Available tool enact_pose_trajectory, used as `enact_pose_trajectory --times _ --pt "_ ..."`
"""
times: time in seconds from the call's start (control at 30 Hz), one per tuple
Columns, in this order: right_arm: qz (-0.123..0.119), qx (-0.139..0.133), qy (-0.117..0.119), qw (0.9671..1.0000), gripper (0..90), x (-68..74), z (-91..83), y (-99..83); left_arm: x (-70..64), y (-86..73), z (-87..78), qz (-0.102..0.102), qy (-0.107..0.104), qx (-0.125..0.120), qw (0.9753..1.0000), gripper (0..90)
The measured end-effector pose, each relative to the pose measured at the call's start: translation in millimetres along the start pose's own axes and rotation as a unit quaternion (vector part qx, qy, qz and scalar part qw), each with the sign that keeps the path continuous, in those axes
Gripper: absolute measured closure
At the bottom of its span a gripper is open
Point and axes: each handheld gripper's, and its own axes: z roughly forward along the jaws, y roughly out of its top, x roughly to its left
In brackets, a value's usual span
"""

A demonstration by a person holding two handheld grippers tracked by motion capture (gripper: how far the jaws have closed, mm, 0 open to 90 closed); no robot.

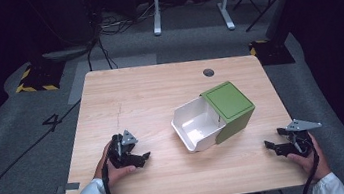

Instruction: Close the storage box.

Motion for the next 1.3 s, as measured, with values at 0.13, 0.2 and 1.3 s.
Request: enact_pose_trajectory --times 0.13,0.2,1.3 --pt "0.0 0.0 0.0 1.0 17.4 0.0 0.0 0.0 -1.4 3.1 -1.1 -0.003 -0.002 -0.003 1.0 21.5" --pt "0.0 0.0 0.0 1.0 17.4 0.0 0.0 0.0 -3.6 10.0 -3.4 -0.018 -0.005 -0.022 0.9996 23.0" --pt "-0.002 -0.001 -0.001 1.0 17.4 0.0 0.2 0.1 -53.6 88.2 36.9 -0.043 0.0 -0.06 0.9973 17.3"
